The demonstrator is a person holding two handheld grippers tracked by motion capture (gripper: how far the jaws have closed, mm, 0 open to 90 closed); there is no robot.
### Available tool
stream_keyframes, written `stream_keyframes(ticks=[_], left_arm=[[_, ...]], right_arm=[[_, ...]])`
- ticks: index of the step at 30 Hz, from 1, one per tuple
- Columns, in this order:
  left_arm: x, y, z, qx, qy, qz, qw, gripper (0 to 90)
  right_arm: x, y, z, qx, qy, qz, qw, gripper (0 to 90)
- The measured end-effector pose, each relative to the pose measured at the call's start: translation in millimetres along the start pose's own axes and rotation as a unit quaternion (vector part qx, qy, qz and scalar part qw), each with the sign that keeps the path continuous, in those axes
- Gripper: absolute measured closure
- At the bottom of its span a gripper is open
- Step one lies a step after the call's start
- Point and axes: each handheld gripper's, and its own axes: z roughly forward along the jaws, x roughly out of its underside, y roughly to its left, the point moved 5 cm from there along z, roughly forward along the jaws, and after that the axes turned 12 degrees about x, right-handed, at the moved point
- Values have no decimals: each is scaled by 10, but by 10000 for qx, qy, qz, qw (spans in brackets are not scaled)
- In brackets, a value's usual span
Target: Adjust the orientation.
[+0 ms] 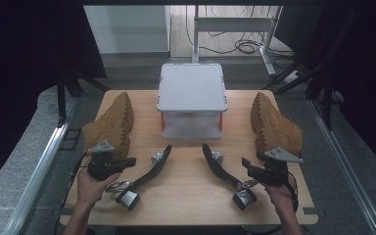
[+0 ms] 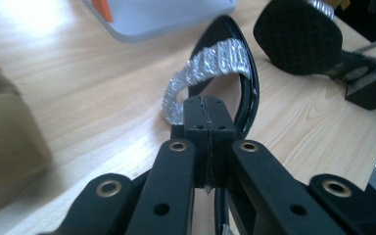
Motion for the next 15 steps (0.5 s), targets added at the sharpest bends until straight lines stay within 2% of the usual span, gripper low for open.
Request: stream_keyframes(ticks=[8, 15], left_arm=[[43, -59, 202, 109, 301, 57, 9995, 900], [75, -77, 291, 164, 438, 74, 9989, 900]], right_arm=[[0, 4, -25, 28, -14, -54, 10000, 357], [20, 31, 1, 20, 41, -93, 9999, 353]])
